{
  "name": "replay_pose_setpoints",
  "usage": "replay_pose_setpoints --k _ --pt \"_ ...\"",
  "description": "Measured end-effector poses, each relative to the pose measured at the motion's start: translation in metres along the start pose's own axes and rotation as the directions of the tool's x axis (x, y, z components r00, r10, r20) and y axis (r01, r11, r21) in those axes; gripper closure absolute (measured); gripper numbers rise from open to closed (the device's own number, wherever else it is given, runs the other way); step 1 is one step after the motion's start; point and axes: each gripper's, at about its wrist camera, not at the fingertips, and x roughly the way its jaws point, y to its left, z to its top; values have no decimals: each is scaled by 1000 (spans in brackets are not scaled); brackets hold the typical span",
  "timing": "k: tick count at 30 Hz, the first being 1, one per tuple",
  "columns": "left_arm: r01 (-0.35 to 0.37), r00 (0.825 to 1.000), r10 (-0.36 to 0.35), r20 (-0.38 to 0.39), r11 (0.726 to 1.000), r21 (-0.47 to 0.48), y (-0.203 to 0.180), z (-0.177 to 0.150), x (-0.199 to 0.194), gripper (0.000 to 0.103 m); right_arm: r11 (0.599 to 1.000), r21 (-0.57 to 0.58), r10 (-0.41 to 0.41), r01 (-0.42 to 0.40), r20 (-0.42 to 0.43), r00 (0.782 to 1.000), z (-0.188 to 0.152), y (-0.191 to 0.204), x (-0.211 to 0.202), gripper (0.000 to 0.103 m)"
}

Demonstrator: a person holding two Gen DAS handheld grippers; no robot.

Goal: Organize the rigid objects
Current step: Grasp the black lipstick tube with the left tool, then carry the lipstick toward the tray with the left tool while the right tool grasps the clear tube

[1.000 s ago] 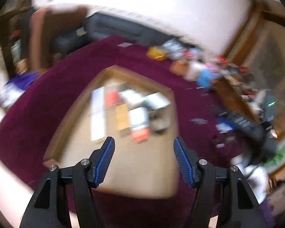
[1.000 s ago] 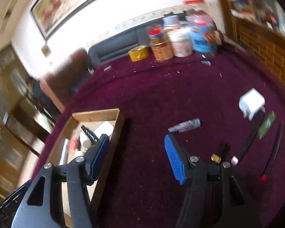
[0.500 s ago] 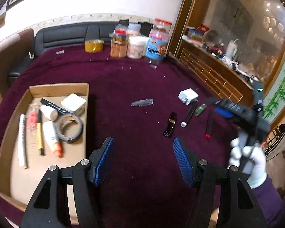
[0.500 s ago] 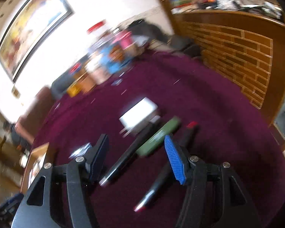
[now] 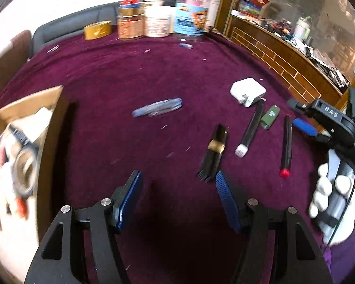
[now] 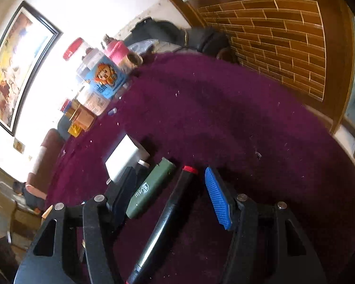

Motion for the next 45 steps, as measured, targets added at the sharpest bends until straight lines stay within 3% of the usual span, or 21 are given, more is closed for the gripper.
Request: replay_pose_setpoints --k 5,10,12,13,16,20,25,28,29,32,36,43,45 --pt "-45 999 44 9 994 96 -29 21 26 45 1000 0 13 -13 -3 1000 -4 -3 -2 41" --pt "-95 995 93 20 974 207 -47 22 49 46 1000 -7 9 -9 -2 1000 -5 -4 -2 40" --pt "-63 998 61 17 978 200 -42 19 44 64 1000 -14 6 -6 -2 1000 -5 -3 -1 39" --pt "-31 999 32 1 982 184 -40 18 41 88 1000 -16 4 -4 -2 1000 -6 -2 0 38" --pt "22 1000 -20 -15 993 112 -23 13 22 89 1000 -23 -1 1 -1 1000 -6 -1 0 38" --pt "28 1000 -28 -8 996 80 -9 3 5 89 1000 -28 -7 7 1 1000 -7 0 -1 38" --pt "-3 1000 3 -7 998 66 -9 1 21 78 998 -49 -26 26 2 1000 -8 3 0 37" --pt "-20 1000 18 14 995 94 -12 3 26 81 998 -59 -35 35 4 999 -9 5 0 36" --pt "-7 1000 6 13 996 85 -9 3 26 89 997 -64 -38 39 4 999 -9 6 0 36" --pt "85 996 -85 6 996 6 7 -4 12 89 996 -73 -48 49 5 999 -9 8 0 36" --pt "206 976 -198 86 975 -84 30 -21 -35 89 995 -83 -60 60 6 998 -10 10 0 36" --pt "279 945 -250 211 953 -118 56 -39 -100 89 991 -103 -85 86 8 996 -10 13 1 36" --pt "285 939 -252 233 951 -120 62 -43 -110 89 984 -127 -125 125 6 992 -10 19 -1 36"
